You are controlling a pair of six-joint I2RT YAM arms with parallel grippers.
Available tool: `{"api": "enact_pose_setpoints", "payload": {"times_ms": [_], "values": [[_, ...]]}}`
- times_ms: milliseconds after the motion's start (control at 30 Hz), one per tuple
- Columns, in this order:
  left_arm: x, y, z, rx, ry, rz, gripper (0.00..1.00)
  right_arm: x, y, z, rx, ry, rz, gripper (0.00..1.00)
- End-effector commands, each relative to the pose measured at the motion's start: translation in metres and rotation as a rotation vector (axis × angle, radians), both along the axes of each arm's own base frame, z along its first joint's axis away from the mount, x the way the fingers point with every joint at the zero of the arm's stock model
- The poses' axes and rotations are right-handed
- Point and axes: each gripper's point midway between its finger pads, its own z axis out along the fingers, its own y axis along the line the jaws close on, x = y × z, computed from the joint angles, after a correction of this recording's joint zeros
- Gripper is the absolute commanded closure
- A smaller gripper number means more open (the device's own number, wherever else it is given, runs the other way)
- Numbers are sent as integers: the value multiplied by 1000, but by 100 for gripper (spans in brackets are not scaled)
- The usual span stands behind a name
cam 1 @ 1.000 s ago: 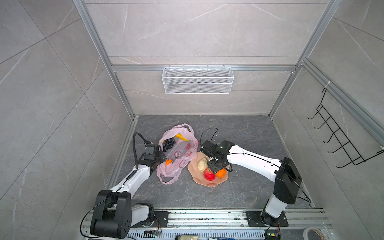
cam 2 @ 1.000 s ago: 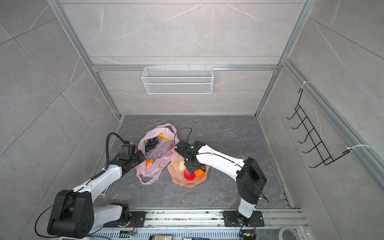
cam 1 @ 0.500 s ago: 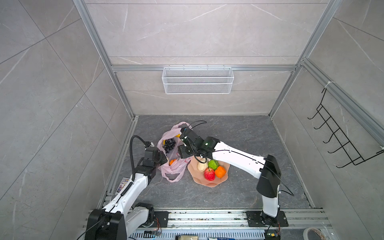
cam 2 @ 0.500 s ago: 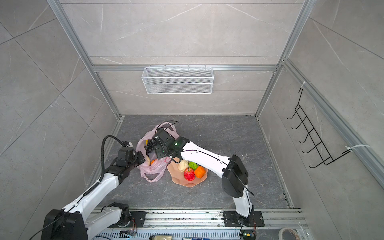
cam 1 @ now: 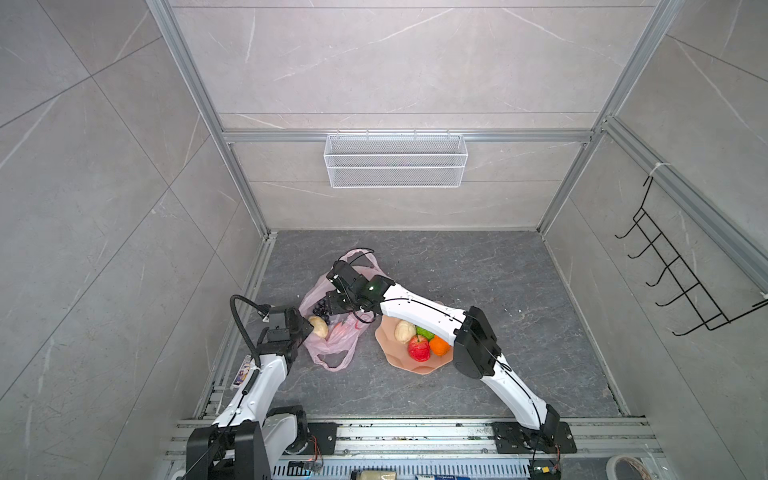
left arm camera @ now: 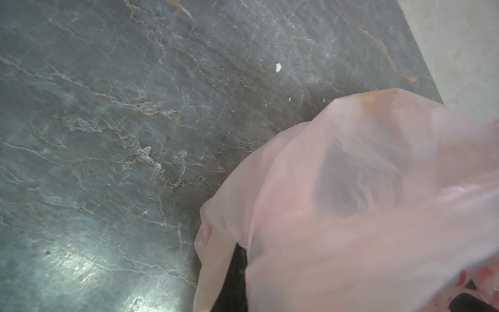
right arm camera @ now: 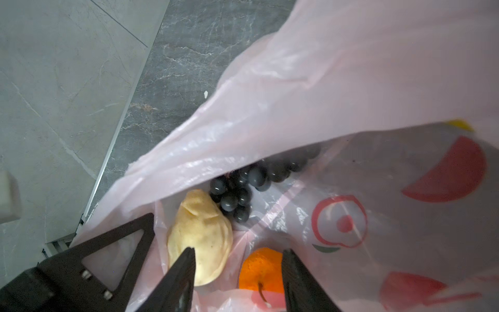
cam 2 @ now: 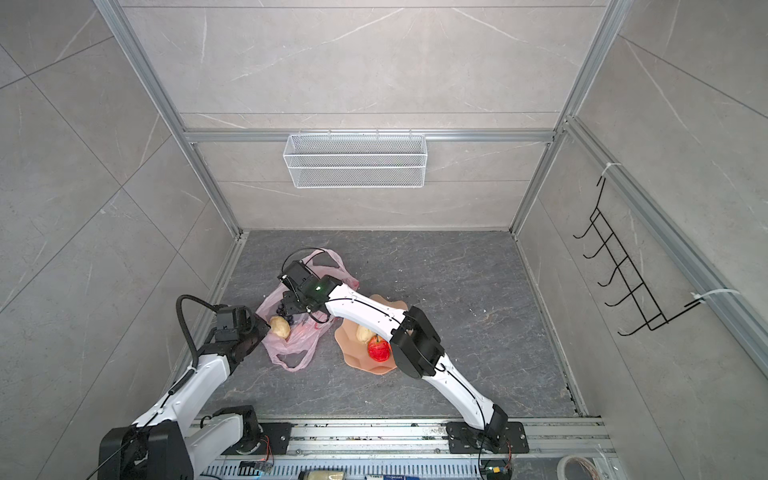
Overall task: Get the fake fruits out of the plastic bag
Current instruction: 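Move the right gripper back into the bag toward the yellow pear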
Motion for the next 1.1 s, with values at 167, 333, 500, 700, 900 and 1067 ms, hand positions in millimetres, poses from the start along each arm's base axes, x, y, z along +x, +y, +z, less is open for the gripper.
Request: {"api": "enact_pose_setpoints", "payload": {"times_ms": [167, 333, 500, 700, 900, 1067], "values": [[11, -11, -22, -103, 80, -52, 100, -22, 16, -8, -33, 39, 60, 45], [26, -29, -17, -154, 36, -168, 100, -24, 12, -24, -65, 69, 44, 42], [30, -35, -11, -161, -2, -205, 100, -24, 6, -29, -94, 61, 45, 37], [29, -35, -13, -160, 7, -202, 100, -19, 10, -35, -89, 52, 48, 35], [29, -34, -14, -159, 14, -199, 100, -7, 12, -43, -94, 58, 29, 32], [28, -33, -16, -154, 20, -194, 100, -1, 16, -57, -83, 76, 33, 30]]}}
